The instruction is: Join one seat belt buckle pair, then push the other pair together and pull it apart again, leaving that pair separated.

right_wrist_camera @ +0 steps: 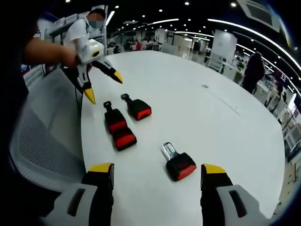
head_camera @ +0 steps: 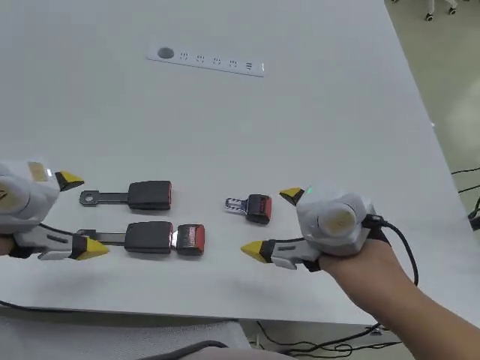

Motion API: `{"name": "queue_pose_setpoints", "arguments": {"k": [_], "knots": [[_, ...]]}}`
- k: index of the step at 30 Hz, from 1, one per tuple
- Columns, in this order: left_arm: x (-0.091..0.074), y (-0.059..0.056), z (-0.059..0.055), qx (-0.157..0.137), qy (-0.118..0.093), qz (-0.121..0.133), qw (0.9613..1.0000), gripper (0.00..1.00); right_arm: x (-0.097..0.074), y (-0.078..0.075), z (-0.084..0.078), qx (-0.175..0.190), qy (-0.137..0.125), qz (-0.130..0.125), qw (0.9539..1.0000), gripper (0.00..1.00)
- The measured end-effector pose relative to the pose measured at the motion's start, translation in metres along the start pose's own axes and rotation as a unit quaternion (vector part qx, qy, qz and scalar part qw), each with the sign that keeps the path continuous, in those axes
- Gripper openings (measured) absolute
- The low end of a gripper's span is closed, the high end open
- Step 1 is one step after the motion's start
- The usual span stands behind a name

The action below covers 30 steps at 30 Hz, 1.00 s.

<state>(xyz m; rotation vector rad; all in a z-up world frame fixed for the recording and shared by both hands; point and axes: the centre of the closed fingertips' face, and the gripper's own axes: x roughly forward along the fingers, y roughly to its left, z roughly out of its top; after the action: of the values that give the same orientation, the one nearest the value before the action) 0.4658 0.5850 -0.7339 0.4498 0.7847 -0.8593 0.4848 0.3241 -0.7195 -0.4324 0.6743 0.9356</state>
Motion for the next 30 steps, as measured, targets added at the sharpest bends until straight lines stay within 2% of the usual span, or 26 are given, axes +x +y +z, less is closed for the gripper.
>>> {"name": "queue_pose_setpoints", "arguments": {"k": [6,9,11,13,19,21,23,26,30], "knots": [[-0.015,0.005,-0.020,-0.038,-0.008,0.016,0.9991,0.87,-0.005,0.005,-0.007,0.019,-0.008,-0.007,0.9998,0.86],[-0.020,0.008,-0.031,-0.068,-0.009,0.022,0.9974,0.92,-0.008,0.007,-0.010,0.026,-0.016,-0.010,0.9995,0.90],[-0.023,0.006,-0.033,-0.071,-0.014,0.027,0.9970,0.92,-0.011,0.009,-0.011,0.031,-0.020,-0.014,0.9992,0.92],[-0.027,0.008,-0.040,-0.077,-0.016,0.029,0.9965,0.93,-0.013,0.010,-0.011,0.037,-0.022,-0.018,0.9989,0.97],[-0.032,0.005,-0.045,-0.091,-0.019,0.041,0.9948,1.00,-0.019,0.016,-0.015,0.050,-0.025,-0.023,0.9982,0.99],[-0.034,0.007,-0.048,-0.095,-0.020,0.045,0.9942,1.00,-0.018,0.018,-0.017,0.052,-0.021,-0.023,0.9982,0.99],[-0.035,0.002,-0.046,-0.097,-0.019,0.046,0.9941,1.00,-0.019,0.019,-0.019,0.052,-0.020,-0.025,0.9982,0.99],[-0.035,0.003,-0.049,-0.100,-0.013,0.052,0.9936,1.00,-0.021,0.020,-0.019,0.053,-0.019,-0.030,0.9980,0.99],[-0.038,0.005,-0.047,-0.111,-0.016,0.064,0.9916,1.00,-0.020,0.022,-0.022,0.048,-0.012,-0.032,0.9983,0.99]]}}
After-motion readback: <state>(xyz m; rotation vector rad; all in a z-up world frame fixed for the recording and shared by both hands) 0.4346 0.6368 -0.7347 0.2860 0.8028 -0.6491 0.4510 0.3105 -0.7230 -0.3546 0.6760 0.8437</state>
